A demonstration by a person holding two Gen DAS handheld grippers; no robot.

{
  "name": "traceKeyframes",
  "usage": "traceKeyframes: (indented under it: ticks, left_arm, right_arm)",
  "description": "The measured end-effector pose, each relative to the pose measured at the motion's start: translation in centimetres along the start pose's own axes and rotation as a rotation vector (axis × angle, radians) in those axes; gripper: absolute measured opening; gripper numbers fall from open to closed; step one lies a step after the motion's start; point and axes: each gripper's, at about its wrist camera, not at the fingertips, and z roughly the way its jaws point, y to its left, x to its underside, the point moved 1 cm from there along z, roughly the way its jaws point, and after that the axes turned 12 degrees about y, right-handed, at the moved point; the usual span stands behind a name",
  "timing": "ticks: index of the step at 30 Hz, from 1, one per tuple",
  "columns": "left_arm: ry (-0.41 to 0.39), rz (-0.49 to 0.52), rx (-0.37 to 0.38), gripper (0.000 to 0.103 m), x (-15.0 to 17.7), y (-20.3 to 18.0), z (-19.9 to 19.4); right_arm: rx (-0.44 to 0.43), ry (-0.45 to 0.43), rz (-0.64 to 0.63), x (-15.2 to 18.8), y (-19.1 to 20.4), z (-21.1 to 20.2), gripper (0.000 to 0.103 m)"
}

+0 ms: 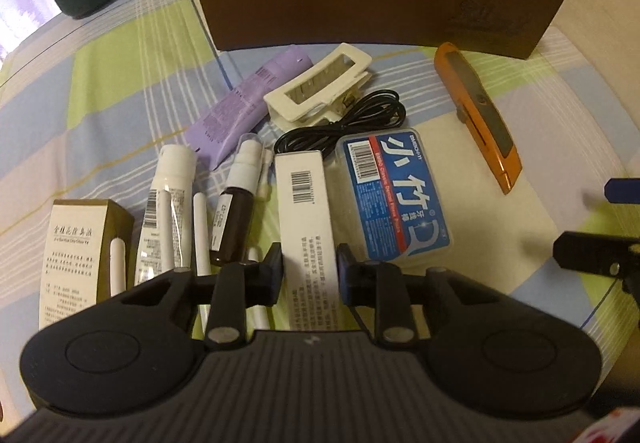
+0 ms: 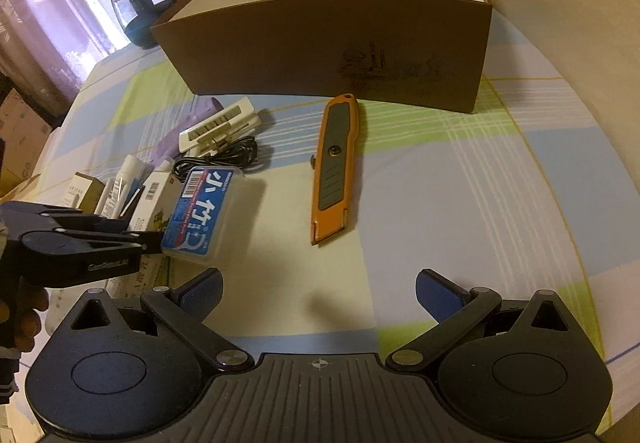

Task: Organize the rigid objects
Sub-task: 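Grasp the white medicine box with the left tool while the right tool grasps the blue toothpick case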

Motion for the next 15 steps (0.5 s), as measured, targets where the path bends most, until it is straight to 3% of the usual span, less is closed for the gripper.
traceKeyframes:
  ticks: [11, 13, 15]
  left_arm:
    - [-0.120, -0.046, 0.023, 0.021, 0.8, 2.6, -3.8]
    - [-0.139, -0.059, 0.011, 0.021, 0.7, 3.3, -4.3]
    - [-0.158, -0.078, -0.002, 0.021, 0.7, 4.0, -4.8]
  right_arm:
    - [-0.008, -0.026, -0.043, -1.5, 4.5, 0.6, 0.100]
    - [-0.024, -0.024, -0.061, -2.1, 5.6, 1.1, 0.090]
    - [-0.040, -0.012, -0.076, -2.9, 6.6, 1.7, 0.087]
